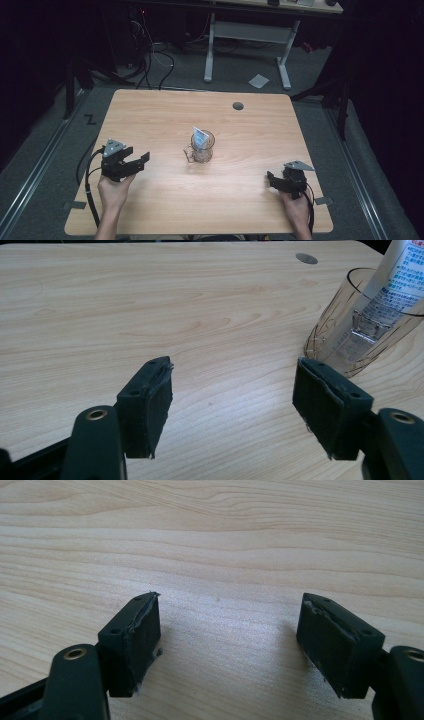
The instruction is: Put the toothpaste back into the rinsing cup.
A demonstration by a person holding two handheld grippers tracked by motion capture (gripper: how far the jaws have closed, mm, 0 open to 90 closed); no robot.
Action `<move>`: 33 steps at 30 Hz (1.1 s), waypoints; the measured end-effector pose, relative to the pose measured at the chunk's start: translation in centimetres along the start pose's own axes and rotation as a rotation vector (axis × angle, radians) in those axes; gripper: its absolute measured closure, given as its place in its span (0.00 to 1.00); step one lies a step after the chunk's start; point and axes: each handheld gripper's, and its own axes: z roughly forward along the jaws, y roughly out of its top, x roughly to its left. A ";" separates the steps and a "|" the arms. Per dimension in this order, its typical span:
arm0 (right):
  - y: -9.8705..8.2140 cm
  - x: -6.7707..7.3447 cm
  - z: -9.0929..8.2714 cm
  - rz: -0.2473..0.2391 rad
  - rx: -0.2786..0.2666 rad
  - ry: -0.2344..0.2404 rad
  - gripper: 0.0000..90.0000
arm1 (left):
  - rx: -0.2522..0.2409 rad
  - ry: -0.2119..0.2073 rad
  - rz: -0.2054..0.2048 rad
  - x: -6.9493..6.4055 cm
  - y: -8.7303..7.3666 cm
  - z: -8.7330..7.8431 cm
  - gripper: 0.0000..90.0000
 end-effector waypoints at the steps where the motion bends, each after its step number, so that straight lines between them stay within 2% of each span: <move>1: 0.0 0.0 0.0 0.000 0.000 0.000 0.28 | 0.001 -0.005 -0.005 0.0 -0.1 0.0 0.36; 14: 0.0 0.0 0.0 0.000 0.001 0.001 0.28 | 0.044 -0.011 -0.019 0.1 -1.5 0.8 0.36; 23: 0.0 0.0 0.0 0.000 0.001 0.000 0.28 | 0.055 -0.010 -0.030 0.1 -2.1 1.3 0.36; 33: 0.0 0.0 0.0 -0.001 0.000 0.001 0.28 | 0.079 0.002 -0.031 0.1 -2.9 2.1 0.36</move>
